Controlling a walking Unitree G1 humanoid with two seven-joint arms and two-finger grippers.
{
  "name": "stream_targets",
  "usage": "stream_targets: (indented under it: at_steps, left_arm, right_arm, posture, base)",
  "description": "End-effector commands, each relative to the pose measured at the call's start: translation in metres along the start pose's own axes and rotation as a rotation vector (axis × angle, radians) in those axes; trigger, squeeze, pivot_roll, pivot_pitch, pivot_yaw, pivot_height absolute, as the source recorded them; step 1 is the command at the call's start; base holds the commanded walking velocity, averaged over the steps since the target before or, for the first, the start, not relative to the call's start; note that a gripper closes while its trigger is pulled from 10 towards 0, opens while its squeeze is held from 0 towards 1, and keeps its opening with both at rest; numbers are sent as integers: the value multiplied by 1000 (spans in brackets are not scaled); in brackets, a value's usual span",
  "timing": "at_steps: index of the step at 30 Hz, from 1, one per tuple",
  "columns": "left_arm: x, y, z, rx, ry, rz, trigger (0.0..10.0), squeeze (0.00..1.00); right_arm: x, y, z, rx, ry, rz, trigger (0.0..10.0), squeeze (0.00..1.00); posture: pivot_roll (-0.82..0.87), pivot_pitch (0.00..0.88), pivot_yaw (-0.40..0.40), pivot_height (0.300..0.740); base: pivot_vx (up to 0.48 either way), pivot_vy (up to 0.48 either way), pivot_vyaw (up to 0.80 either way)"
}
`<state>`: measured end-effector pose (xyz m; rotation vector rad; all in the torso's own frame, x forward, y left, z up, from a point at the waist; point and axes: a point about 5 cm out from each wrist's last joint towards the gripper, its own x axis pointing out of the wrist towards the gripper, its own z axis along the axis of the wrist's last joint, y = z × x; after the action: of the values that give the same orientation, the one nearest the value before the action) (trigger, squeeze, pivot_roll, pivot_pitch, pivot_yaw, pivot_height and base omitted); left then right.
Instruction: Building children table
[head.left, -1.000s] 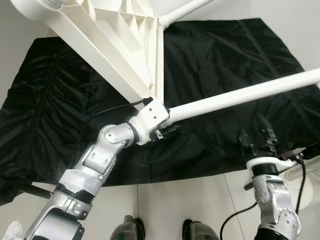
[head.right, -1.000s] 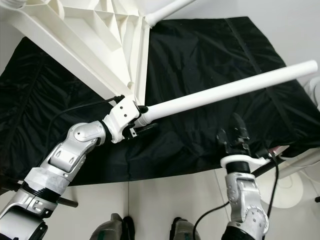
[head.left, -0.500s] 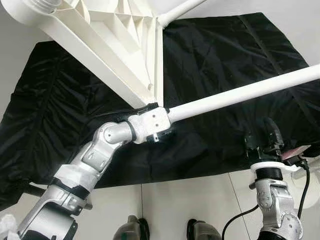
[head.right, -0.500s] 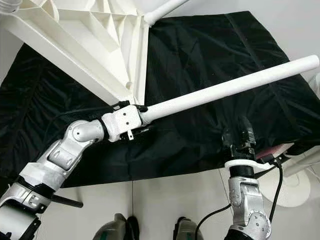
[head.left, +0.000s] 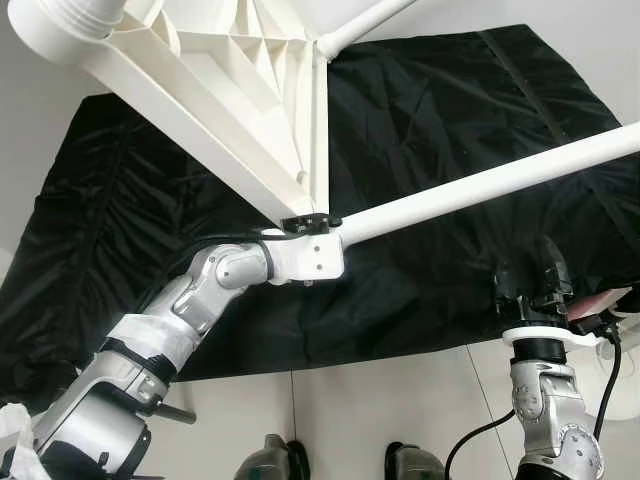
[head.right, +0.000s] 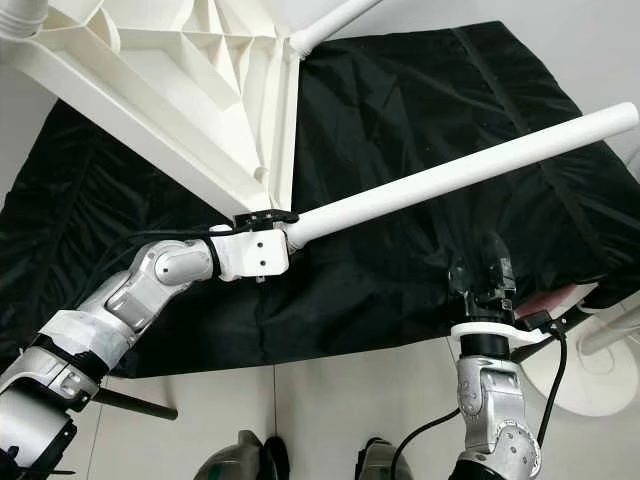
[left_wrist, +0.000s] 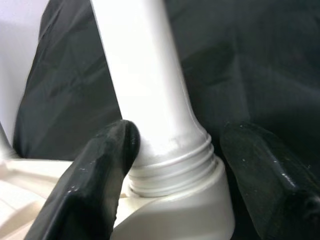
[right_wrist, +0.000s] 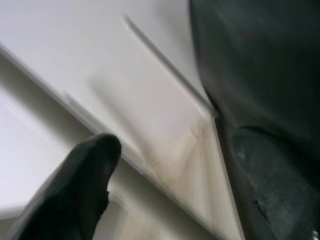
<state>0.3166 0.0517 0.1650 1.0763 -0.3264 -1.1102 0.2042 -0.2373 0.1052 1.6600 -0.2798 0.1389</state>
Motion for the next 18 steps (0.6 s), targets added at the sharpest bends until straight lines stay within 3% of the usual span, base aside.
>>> stream_targets:
  at_steps: [1,4,6,7,9,11,13,16,18]
  left_arm:
    - [1,-28,-10,13,45,-137,10000,0]
    - [2,-29,-8,40,30,-150,10000,0]
    - [5,-33,-4,65,4,-173,10000,0]
    - [5,-33,-4,65,4,-173,10000,0]
    - [7,-38,-1,84,-14,-185,10000,0]
    - [7,-38,-1,84,-14,-185,10000,0]
    - [8,-40,-1,90,-24,-188,10000,0]
    - [9,-41,-2,92,-27,-185,10000,0]
    - [9,-42,-3,102,-29,-184,10000,0]
  right_arm:
    - [-39,-44,-27,158,-57,-207,10000,0]
    - [-41,-41,-28,132,-40,-178,10000,0]
    - [-43,-30,-33,45,37,-92,10000,0]
    - [-43,-30,-33,45,37,-92,10000,0]
    - [-44,-17,-40,-113,149,-11,10000,0]
    - [-44,-17,-40,-113,149,-11,10000,0]
    - [-43,-1,-45,-196,215,73,10000,0]
    - [-42,8,-46,-224,235,109,10000,0]
    - [-41,36,-53,-365,310,223,10000,0]
  posture:
    - [-124,141,195,740]
    - [-124,140,199,740]
    - [-123,139,204,740]
    - [-123,139,204,740]
    - [-121,143,203,740]
    - [-121,143,203,740]
    - [-119,146,197,740]
    - [-119,147,196,740]
    - [-120,148,195,740]
  base:
    - [0,0,0]
    - [0,0,0]
    - [0,0,0]
    - [0,0,0]
    - [0,0,0]
    - [0,0,0]
    - [0,0,0]
    - [0,0,0]
    - [0,0,0]
